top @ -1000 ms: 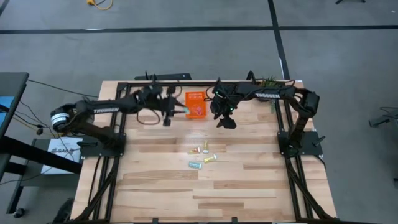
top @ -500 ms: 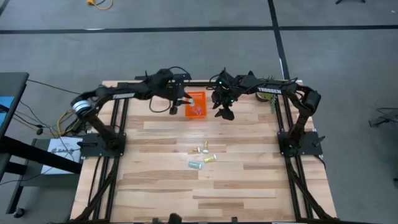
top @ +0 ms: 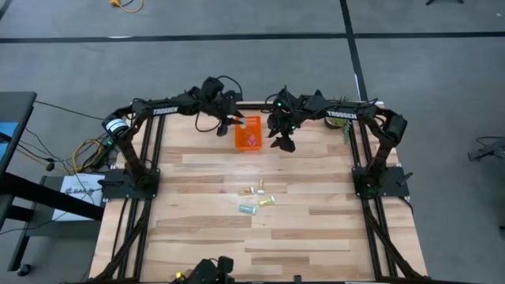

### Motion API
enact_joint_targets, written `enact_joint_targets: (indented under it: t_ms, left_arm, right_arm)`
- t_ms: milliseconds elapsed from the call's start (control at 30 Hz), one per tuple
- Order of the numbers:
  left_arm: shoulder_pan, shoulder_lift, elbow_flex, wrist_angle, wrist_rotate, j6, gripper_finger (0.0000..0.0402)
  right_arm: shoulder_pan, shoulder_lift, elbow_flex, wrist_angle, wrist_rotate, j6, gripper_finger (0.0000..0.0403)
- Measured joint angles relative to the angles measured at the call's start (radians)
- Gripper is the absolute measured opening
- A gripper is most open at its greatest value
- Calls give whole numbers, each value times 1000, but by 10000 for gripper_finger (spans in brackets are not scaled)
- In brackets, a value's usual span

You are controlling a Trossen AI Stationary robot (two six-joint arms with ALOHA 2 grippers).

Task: Pick and place pill bottles into a basket
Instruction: Put the blue pill bottle into the orange bin, then put the yellow pill bottle into the orange bin

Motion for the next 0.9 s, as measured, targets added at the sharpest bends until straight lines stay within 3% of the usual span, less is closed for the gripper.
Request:
enact_joint_targets:
  t_ms: [333, 700, 900]
  left_arm:
    - [0, 2, 0, -9, -1, 0, 128]
    - [0, 2, 0, -17, -14, 3, 135]
    - [-20, -17, 0, -121, -16, 10, 135]
  right_arm:
    - [13, 0, 0, 7, -1, 25, 226]
    - [33, 0, 0, -5, -2, 24, 226]
    - [75, 0, 0, -15, -2, 20, 226]
